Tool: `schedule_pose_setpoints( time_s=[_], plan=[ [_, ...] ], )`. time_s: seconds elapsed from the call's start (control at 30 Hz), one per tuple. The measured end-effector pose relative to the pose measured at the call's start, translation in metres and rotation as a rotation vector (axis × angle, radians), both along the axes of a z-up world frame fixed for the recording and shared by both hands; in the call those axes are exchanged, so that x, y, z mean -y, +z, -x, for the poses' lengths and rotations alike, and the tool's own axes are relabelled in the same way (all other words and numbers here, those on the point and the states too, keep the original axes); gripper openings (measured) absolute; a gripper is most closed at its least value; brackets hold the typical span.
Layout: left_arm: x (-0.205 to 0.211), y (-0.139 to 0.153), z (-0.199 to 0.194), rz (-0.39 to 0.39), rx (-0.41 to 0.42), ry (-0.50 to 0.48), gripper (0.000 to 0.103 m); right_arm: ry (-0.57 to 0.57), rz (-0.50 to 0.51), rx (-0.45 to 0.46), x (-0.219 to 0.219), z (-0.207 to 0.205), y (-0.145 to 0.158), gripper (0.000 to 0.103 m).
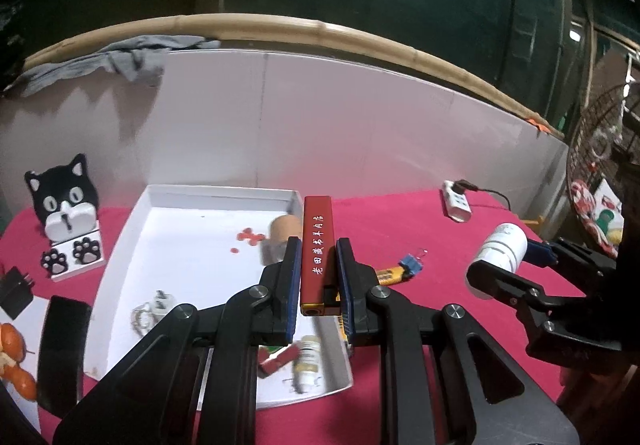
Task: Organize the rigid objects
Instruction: 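Carry the red box and pill bottle into the tray and open both tools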
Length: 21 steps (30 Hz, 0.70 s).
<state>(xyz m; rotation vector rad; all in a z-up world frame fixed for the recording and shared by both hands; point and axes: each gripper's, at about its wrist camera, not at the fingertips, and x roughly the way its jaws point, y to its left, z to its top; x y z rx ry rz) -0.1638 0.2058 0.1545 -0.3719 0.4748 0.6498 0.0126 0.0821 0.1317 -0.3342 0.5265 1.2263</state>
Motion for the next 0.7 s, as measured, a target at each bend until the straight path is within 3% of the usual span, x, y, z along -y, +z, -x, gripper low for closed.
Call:
schedule_pose_setpoints(
  time_s=[0.43,0.7],
  plan=[
    [-0.034,-0.002,0.052,0.016,0.037,0.117,0.016,0.094,0.018,0.043,-0.038,0.034,0.006,0.062],
    [-0.059,-0.01,0.073,0.021,0.011,0.184,0.016,0.155,0.055,0.075,-0.067,0.055,0.003,0.062]
  ],
)
